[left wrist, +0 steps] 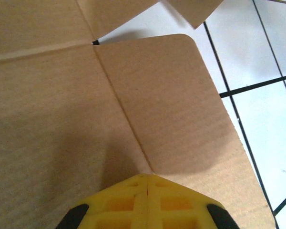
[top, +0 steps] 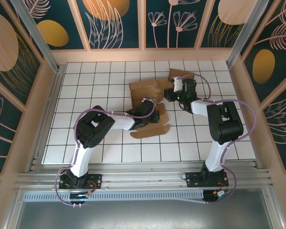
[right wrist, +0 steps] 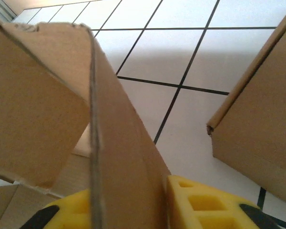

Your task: Fold the paper box

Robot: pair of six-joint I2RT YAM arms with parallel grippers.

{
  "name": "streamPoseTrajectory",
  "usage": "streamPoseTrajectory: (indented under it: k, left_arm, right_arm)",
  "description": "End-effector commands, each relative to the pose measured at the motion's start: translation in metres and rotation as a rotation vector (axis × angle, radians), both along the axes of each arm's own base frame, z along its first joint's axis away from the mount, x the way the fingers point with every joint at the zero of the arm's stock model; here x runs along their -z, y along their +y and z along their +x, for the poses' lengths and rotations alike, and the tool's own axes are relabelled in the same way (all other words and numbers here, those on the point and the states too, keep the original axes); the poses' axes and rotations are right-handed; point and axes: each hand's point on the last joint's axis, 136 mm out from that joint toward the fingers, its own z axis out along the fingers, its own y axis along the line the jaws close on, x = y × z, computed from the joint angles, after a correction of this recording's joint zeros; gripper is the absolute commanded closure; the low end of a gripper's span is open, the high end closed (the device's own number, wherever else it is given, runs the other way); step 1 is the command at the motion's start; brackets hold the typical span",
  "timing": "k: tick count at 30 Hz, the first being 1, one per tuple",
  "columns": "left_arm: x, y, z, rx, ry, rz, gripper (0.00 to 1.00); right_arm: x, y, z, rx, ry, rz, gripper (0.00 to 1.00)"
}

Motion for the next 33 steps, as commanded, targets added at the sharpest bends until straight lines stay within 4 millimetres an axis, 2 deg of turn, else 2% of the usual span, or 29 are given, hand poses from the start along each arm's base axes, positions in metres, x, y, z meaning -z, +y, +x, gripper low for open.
streamPoseTrajectory:
  k: [1,5,6,8,9,13,14,16,17,21,23,30,33]
  left_arm:
    - [0.027,0.000,-0.007,0.029,0.049,0.032,1.00]
    - [0.036,0.005,-0.007,0.039,0.034,0.084,1.00]
    - [0.034,0.003,-0.008,0.058,0.021,0.076,0.99]
    - [0.023,0.002,-0.008,0.064,-0.011,0.041,0.89]
    - [0.018,0.003,-0.007,0.053,-0.024,0.028,0.86]
    - [0.008,0.000,0.005,-0.009,-0.029,0.004,0.85]
    - [0.007,-0.002,0.007,-0.015,-0.027,-0.001,0.82]
    - [0.006,-0.009,0.013,-0.025,-0.033,-0.021,0.67]
    - [0.004,-0.010,0.016,-0.028,-0.039,-0.031,0.65]
    - [-0.003,-0.016,0.021,-0.018,-0.064,-0.040,0.65]
    - [0.002,-0.015,0.025,-0.026,-0.064,-0.007,0.66]
    - [0.039,-0.002,0.033,-0.059,-0.034,0.153,0.80]
    - [0.058,0.004,0.031,-0.032,-0.017,0.237,0.85]
  right_arm:
    - [-0.020,0.002,-0.003,0.058,0.002,0.036,0.77]
    - [-0.027,0.004,-0.006,0.089,0.052,0.097,0.78]
    - [-0.028,0.005,-0.007,0.086,0.052,0.098,0.78]
    - [-0.028,0.005,-0.008,0.086,0.050,0.081,0.78]
    - [-0.027,0.005,-0.008,0.089,0.050,0.075,0.78]
    - [-0.024,0.005,-0.009,0.091,0.057,0.075,0.78]
    - [-0.025,0.006,-0.009,0.089,0.054,0.078,0.78]
    - [-0.023,0.007,-0.010,0.088,0.057,0.076,0.78]
    - [-0.023,0.007,-0.011,0.087,0.057,0.076,0.78]
    - [-0.019,0.006,-0.013,0.090,0.062,0.073,0.79]
    - [-0.018,0.006,-0.013,0.091,0.064,0.074,0.80]
    - [-0.019,0.010,-0.016,0.089,0.073,0.089,0.83]
    - [-0.024,0.011,-0.014,0.103,0.092,0.112,0.83]
